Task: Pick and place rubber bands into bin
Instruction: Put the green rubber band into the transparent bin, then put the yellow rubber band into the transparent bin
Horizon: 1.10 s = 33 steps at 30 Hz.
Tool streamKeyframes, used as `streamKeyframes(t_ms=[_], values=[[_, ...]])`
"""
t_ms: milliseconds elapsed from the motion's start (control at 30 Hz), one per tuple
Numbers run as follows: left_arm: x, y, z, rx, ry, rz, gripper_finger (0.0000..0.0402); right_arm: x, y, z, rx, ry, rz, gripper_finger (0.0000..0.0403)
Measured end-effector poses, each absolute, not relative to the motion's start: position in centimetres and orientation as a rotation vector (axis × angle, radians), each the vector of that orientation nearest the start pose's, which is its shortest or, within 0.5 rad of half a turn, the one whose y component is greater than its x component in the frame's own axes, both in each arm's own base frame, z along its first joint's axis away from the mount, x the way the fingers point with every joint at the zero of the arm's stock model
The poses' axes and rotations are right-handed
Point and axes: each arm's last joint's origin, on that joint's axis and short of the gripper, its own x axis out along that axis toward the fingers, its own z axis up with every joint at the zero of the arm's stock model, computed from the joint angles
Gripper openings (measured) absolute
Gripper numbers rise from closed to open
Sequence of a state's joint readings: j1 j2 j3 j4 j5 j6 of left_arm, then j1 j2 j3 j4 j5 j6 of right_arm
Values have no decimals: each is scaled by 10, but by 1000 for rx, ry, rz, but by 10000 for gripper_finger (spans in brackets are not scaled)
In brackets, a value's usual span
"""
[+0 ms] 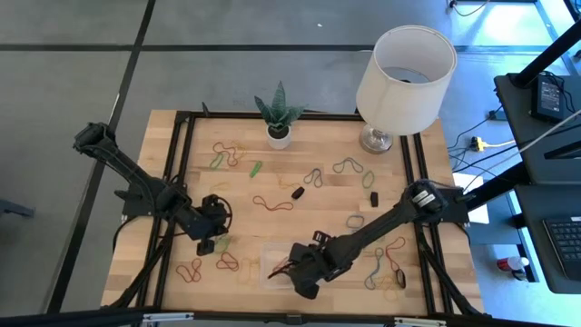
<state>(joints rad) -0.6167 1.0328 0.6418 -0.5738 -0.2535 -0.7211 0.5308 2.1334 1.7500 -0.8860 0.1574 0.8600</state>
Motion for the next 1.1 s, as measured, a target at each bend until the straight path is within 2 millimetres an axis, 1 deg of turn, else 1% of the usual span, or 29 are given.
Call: streamKeyframes(t_ms=[133,200,267,333,400,467,500,567,633,667,700,800,900,1000,1100], values=[[158,-103,214,-246,937,-8,2,377,212,217,294,1199,-180,180],[158,-103,214,-234,936,-12,2,373,208,229,263,1188,-152,186],[159,-101,214,-226,932,-8,2,368,200,241,218,1184,-170,186],[160,-99,214,-215,929,-2,2,360,190,254,161,1174,-221,178],[162,-97,214,-205,927,4,2,352,179,267,97,1152,-265,161],[163,-94,214,-192,925,9,2,342,168,276,57,1143,-270,134],[164,-93,214,-185,924,13,2,337,161,277,54,1141,-276,116],[166,-90,214,-172,922,18,2,325,148,275,79,1111,-281,74],[168,-87,214,-158,920,20,2,311,133,268,120,1069,-284,29],[168,-86,214,-152,922,17,2,304,126,263,147,1041,-283,15],[169,-84,214,-150,926,11,2,296,120,260,179,1004,-280,9],[171,-81,214,-138,935,-4,2,271,104,250,278,904,-281,18],[176,-81,226,-108,906,-34,2,247,92,240,364,839,-287,19],[187,-88,239,-62,890,-61,2,225,83,231,406,810,-290,9],[204,-101,249,-11,907,-72,2,207,75,222,434,805,-301,4]])
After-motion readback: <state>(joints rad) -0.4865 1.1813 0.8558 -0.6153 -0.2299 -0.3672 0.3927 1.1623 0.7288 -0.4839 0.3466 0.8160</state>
